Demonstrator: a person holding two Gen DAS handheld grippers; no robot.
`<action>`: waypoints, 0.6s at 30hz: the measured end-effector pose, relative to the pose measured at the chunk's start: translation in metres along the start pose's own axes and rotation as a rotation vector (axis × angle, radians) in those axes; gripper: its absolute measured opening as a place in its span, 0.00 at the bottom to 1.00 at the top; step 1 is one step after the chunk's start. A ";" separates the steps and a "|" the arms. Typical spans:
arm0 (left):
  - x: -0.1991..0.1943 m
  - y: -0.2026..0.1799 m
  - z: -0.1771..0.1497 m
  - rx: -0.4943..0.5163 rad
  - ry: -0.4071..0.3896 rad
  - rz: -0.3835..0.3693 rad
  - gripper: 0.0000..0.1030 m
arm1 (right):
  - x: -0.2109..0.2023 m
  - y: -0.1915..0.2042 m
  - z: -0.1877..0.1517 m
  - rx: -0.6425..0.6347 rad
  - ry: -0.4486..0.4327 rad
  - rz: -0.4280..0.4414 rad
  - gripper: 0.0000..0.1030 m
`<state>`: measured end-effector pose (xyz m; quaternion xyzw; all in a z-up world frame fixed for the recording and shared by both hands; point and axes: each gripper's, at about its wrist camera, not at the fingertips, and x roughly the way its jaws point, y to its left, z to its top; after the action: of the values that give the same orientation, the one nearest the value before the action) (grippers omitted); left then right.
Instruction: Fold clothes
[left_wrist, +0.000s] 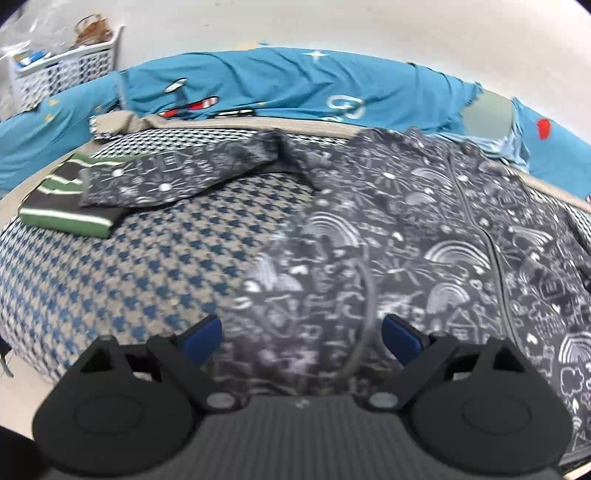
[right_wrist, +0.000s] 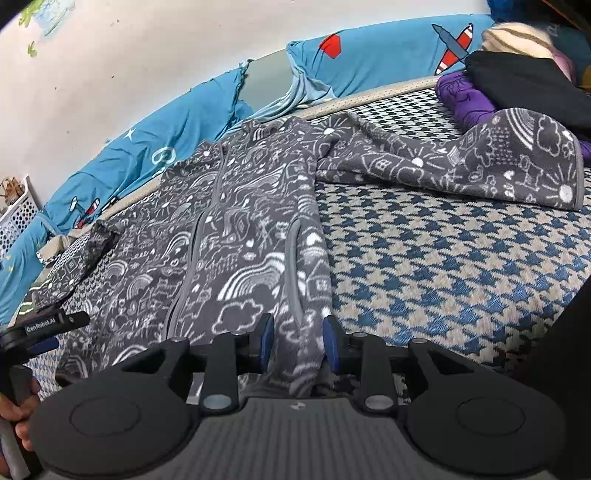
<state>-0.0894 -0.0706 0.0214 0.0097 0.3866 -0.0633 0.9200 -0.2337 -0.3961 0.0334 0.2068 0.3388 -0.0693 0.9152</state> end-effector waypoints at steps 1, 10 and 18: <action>0.002 -0.005 0.000 0.011 0.006 -0.002 0.91 | 0.001 -0.001 0.004 -0.002 -0.006 -0.006 0.28; 0.021 -0.035 -0.007 0.093 0.096 0.001 0.91 | 0.007 -0.014 0.038 -0.029 -0.060 -0.058 0.30; 0.023 -0.037 -0.005 0.084 0.114 -0.004 0.94 | 0.017 -0.048 0.091 -0.091 -0.076 -0.095 0.30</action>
<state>-0.0818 -0.1098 0.0026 0.0512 0.4355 -0.0809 0.8951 -0.1800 -0.4783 0.0682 0.1459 0.3162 -0.1048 0.9315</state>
